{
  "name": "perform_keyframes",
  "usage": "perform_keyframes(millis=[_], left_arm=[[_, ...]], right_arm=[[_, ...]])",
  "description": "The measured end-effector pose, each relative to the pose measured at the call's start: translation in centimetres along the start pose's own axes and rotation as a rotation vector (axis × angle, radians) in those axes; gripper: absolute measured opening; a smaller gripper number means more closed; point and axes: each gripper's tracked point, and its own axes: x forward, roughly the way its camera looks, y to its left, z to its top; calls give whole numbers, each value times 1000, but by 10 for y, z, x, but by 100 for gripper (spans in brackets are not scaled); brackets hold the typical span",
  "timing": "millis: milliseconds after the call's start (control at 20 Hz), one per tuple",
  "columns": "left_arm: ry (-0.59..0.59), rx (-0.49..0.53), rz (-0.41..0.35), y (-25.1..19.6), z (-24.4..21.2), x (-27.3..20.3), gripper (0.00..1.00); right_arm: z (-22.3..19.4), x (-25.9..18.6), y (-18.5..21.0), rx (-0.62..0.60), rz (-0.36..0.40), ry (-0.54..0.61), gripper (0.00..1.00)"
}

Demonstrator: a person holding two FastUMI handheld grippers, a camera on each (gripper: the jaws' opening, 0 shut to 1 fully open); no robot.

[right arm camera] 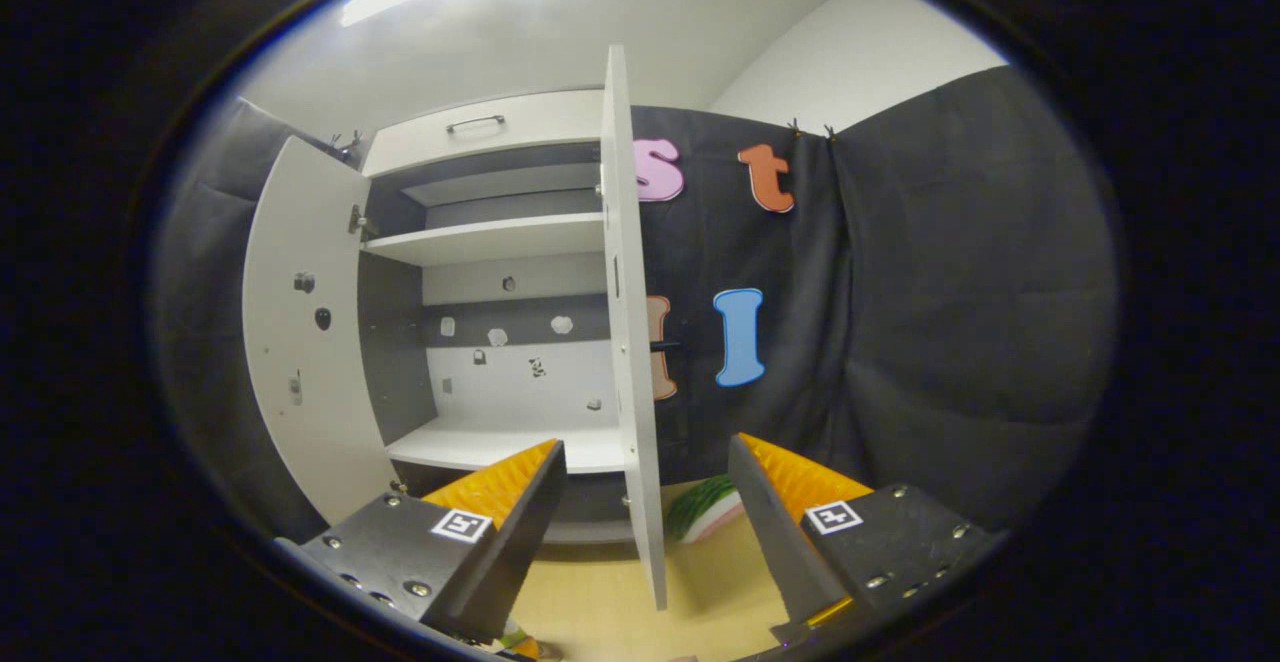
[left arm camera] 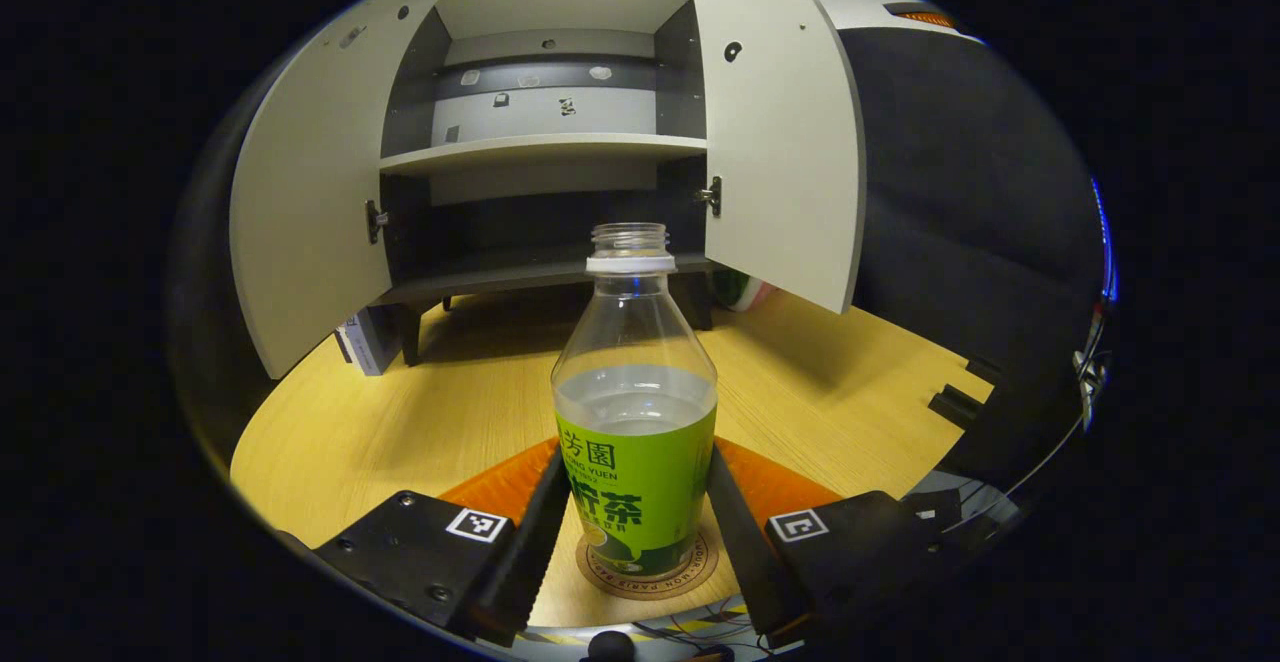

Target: Grasp the bottle in the cabinet with the left hand and place it on the coaster, then close the right door with the right hand and the left door with the left hand.

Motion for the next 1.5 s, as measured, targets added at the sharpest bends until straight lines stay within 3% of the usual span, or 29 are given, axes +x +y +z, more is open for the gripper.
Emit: perform_keyframes(millis=[250,750,950,1150,1500], left_arm=[[-43,40,-6,-5,0,-5,81],[-4,43,2,0,-8,-24,84],[-70,78,-11,-6,21,-34,84],[-98,101,7,-3,44,-41,94],[-169,125,-32,-3,104,-63,94]], right_arm=[[-7,-2,-6,-25,-10,16,98],[-13,-12,-17,-10,-9,16,98],[-15,-14,-21,-11,-5,18,98],[-14,-15,-24,6,2,15,98],[-5,-16,-55,12,-36,-7,98]])
